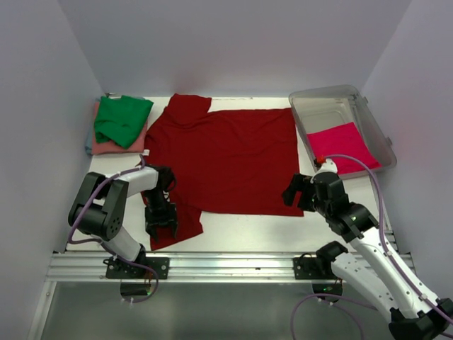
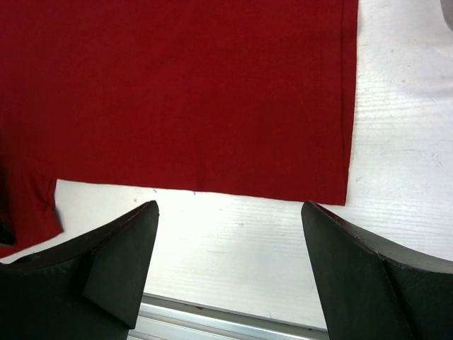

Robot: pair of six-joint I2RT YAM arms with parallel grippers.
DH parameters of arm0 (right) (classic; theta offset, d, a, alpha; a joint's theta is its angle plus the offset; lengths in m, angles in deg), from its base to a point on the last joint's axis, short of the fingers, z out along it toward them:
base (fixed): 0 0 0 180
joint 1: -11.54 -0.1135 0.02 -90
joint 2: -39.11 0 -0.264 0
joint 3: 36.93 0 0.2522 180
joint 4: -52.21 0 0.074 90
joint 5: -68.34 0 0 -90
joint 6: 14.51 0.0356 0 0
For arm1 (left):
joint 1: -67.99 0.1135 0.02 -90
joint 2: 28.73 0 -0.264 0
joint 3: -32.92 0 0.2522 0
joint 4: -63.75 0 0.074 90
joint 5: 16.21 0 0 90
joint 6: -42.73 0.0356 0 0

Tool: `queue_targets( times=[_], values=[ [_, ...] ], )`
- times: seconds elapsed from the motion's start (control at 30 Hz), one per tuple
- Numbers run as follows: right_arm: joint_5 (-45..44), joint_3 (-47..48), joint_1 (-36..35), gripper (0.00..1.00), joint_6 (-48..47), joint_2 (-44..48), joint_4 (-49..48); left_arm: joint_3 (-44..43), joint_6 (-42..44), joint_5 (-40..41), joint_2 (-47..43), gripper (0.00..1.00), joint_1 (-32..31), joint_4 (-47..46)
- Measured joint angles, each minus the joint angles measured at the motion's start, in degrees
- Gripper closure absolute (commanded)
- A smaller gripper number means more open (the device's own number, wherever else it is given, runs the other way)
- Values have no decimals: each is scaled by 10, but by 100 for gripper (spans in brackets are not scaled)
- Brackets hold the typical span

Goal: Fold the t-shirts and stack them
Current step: Fold the tshirt

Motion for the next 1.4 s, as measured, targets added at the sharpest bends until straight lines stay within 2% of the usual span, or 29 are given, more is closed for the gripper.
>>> queue_targets(
  times=[0.1, 0.2, 0.3, 0.37, 0.4, 0.43, 0.5, 0.53, 0.63, 0.87, 0.9, 1.23, 1.27, 1.3, 1.33, 1.37, 1.4],
  values=[
    [-6, 0, 0, 16, 3, 0, 5, 1, 7, 1, 3, 54, 0, -3],
    [-15, 0, 0, 17, 5, 1, 6, 5, 10, 2, 4, 74, 0, -4],
    [-24, 0, 0, 17, 10, 1, 8, 7, 12, 3, 4, 80, 0, -4],
    [-29, 0, 0, 17, 12, 0, 12, 7, 12, 3, 3, 79, -1, -4],
    [-30, 0, 0, 17, 13, 0, 14, 7, 12, 4, 3, 76, -1, -4],
    [-31, 0, 0, 16, 13, 0, 16, 7, 13, 5, 3, 67, -2, -4],
    [-33, 0, 0, 16, 14, 0, 19, 7, 17, 10, 3, 61, -4, -4],
    [-33, 0, 0, 16, 14, 0, 20, 7, 19, 13, 3, 55, -5, -4],
    [-36, 0, 0, 16, 14, 0, 23, 8, 21, 19, 3, 50, -9, -3],
    [-43, 0, 0, 16, 16, 3, 27, 10, 25, 12, 3, 59, -17, -7],
    [-43, 0, 0, 16, 16, 4, 28, 10, 25, 10, 3, 63, -17, -7],
    [-44, 0, 0, 16, 16, 12, 28, 12, 31, -2, 2, 79, -21, -14],
    [-44, 0, 0, 16, 16, 13, 28, 12, 34, -3, 1, 79, -21, -15],
    [-43, 0, 0, 16, 16, 13, 28, 13, 35, -4, 0, 71, -21, -15],
    [-43, 0, 0, 15, 16, 16, 28, 14, 37, -3, -1, 63, -21, -16],
    [-44, 0, 0, 15, 16, 16, 29, 14, 38, -3, -2, 46, -21, -16],
    [-43, 0, 0, 15, 16, 16, 29, 14, 40, -2, -4, 38, -22, -15]
  ],
)
